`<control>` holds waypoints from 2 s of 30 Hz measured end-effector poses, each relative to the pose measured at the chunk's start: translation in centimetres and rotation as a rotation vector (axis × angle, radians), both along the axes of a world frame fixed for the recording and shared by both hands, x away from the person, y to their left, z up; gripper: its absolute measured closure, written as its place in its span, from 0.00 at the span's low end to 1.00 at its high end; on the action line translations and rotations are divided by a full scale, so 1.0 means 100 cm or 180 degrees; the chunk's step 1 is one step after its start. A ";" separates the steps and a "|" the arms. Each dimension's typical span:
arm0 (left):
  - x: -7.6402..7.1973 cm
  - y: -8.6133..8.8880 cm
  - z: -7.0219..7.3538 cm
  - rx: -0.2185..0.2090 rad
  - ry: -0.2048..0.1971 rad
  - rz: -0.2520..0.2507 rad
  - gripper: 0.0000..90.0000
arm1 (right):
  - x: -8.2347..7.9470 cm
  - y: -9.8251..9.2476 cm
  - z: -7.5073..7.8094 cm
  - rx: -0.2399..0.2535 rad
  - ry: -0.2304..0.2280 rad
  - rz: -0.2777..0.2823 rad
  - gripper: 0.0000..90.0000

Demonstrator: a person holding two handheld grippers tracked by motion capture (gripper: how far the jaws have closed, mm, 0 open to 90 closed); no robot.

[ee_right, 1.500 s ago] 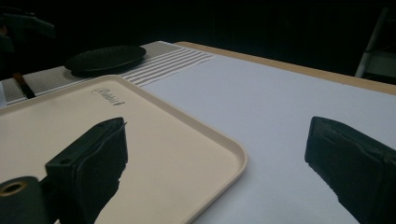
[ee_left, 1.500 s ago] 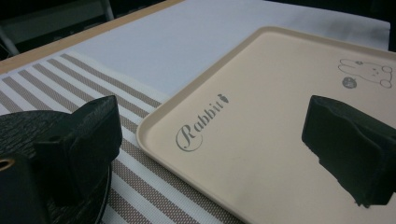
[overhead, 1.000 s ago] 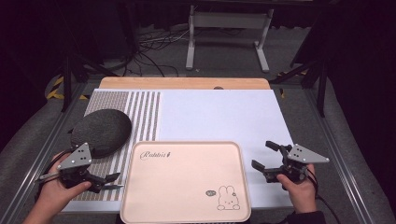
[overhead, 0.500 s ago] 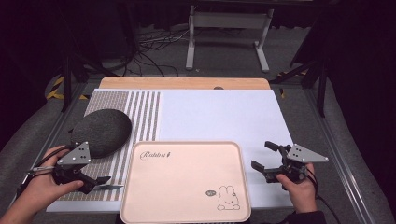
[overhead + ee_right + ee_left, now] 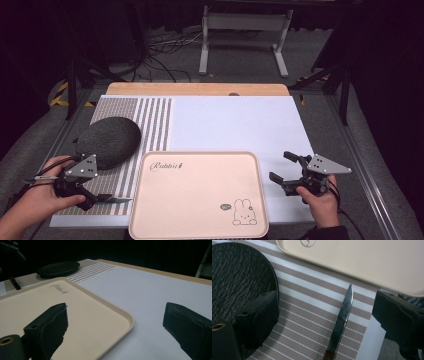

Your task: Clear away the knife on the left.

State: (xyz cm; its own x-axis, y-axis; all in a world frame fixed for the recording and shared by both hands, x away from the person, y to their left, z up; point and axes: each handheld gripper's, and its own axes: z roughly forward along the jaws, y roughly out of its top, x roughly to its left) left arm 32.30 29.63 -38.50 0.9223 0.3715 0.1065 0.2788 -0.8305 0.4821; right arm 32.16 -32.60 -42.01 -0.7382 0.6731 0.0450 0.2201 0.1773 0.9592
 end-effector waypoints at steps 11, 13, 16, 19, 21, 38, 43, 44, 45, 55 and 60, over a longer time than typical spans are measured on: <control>-0.002 0.003 -0.004 0.0358 0.0163 -0.0107 0.11 | 0.001 0.001 -0.001 -0.0006 0.0014 0.0011 0.07; -0.002 0.004 -0.004 0.0408 0.0169 -0.0115 0.11 | 0.001 0.001 -0.001 -0.0009 0.0016 0.0014 0.07; -0.004 0.004 -0.005 0.0500 0.0181 -0.0107 0.11 | 0.001 0.001 -0.001 -0.0015 0.0020 0.0017 0.07; -0.005 0.005 -0.006 0.0548 0.0211 -0.0137 0.11 | 0.001 0.001 -0.001 -0.0019 0.0020 0.0022 0.07; -0.006 0.005 -0.007 0.0589 0.0251 -0.0144 0.12 | 0.001 0.002 -0.002 -0.0024 0.0026 0.0027 0.07; -0.001 0.015 -0.023 0.0841 0.0458 -0.0349 0.24 | 0.000 0.002 -0.002 -0.0017 0.0024 0.0079 0.07; 0.003 0.022 -0.028 0.0918 0.0538 -0.0359 0.32 | 0.001 0.002 -0.002 -0.0023 0.0022 0.0104 0.07; 0.003 0.023 -0.029 0.0951 0.0544 -0.0363 0.36 | 0.001 0.002 -0.002 -0.0021 0.0028 0.0103 0.07; 0.005 0.024 -0.030 0.1009 0.0540 -0.0401 0.37 | 0.001 0.002 -0.002 -0.0019 0.0029 0.0101 0.07; 0.010 0.029 -0.039 0.1063 0.0609 -0.0573 0.65 | 0.002 0.002 -0.003 0.0021 0.0047 0.0140 0.07; 0.011 0.025 -0.042 0.1148 0.0622 -0.0697 0.73 | 0.002 0.002 -0.004 0.0048 0.0056 0.0160 0.07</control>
